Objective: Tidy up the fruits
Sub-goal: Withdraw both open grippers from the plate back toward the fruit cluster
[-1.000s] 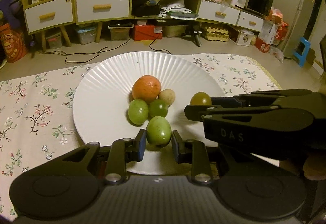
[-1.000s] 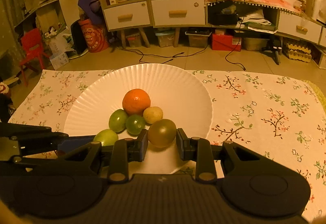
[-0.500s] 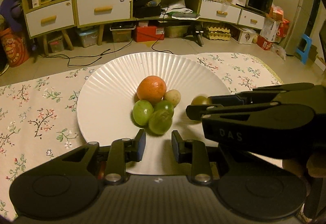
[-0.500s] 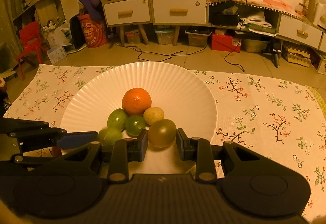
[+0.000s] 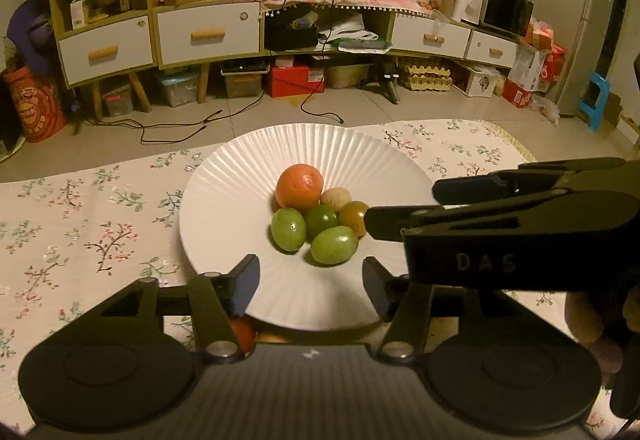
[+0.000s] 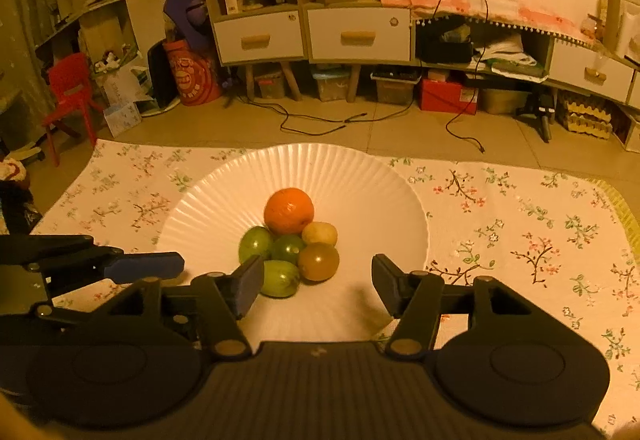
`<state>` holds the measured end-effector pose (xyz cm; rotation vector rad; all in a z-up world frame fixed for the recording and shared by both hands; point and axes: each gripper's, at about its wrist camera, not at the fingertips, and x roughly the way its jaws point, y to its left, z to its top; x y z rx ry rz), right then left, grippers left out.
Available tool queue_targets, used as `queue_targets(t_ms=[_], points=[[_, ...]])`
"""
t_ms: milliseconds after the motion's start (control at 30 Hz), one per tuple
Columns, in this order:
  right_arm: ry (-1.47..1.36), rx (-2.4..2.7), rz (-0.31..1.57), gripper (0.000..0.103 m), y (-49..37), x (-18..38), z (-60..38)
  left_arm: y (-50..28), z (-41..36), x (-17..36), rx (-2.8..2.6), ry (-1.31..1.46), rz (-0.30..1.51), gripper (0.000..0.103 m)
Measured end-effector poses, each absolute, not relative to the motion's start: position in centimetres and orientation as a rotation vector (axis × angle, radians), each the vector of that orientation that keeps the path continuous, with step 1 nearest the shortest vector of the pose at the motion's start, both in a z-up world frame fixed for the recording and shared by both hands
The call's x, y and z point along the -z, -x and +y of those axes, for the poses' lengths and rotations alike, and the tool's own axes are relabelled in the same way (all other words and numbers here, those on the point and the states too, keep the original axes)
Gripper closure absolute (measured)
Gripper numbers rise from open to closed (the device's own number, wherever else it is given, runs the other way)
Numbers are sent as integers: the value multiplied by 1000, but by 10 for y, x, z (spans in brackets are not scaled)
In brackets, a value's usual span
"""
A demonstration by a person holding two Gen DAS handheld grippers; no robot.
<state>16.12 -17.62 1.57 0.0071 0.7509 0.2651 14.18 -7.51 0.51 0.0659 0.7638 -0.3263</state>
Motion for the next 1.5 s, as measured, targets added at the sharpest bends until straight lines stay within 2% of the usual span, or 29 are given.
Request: queue_targets(t_ms=[233,300,400,833,1267,1500], points=[[-12,-259,728,35,-148,-28,-174,-128,-67,-13,321,-69,750,35],[-15,-258,725,33,-144,-29,-174,-124,-65,-13,323,-72,751,28],[-28,-255,725,29,-138,-29,-175,-116,-61,-12,325,-80,749,23],[-46,-264,741,25,-110,-18,-177,-90,-35,-5,323,-52,791,16],[21,-306,739,12,-82,-7,-159,-65,-13,7,315,-47,826,11],[11,-319,763,12,-73,0,-149,-56,-4,15,314,-50,836,10]])
